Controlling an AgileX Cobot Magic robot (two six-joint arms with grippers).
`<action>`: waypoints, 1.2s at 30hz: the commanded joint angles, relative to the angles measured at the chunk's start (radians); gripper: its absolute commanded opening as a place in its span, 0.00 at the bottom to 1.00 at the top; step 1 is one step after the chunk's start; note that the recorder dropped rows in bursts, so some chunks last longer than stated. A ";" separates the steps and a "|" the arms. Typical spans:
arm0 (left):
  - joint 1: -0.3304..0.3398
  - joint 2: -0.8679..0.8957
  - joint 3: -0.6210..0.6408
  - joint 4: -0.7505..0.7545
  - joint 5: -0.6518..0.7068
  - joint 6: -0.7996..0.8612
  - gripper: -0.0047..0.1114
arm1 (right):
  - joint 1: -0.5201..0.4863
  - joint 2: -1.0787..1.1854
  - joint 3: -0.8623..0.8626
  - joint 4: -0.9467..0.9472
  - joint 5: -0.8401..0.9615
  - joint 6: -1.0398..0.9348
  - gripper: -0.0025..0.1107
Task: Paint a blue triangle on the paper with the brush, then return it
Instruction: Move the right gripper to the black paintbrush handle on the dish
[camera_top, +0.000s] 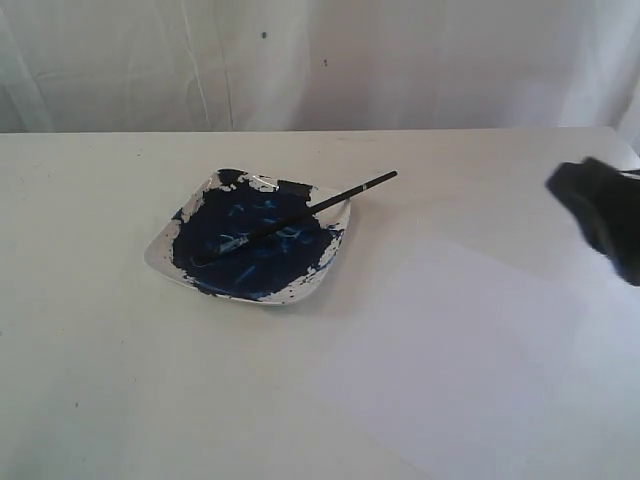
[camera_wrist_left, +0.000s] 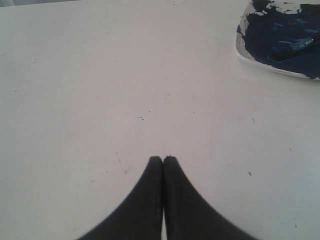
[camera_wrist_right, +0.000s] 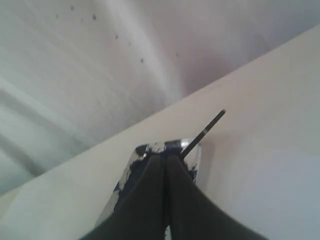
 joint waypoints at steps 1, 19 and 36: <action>-0.008 -0.004 0.004 -0.006 -0.001 -0.004 0.04 | 0.070 0.274 -0.084 -0.018 -0.140 -0.005 0.02; -0.008 -0.004 0.004 -0.006 -0.001 -0.004 0.04 | 0.076 0.701 -0.274 -0.015 -0.253 0.229 0.02; -0.008 -0.004 0.004 -0.006 -0.001 -0.004 0.04 | 0.076 0.958 -0.447 -0.185 -0.311 0.544 0.17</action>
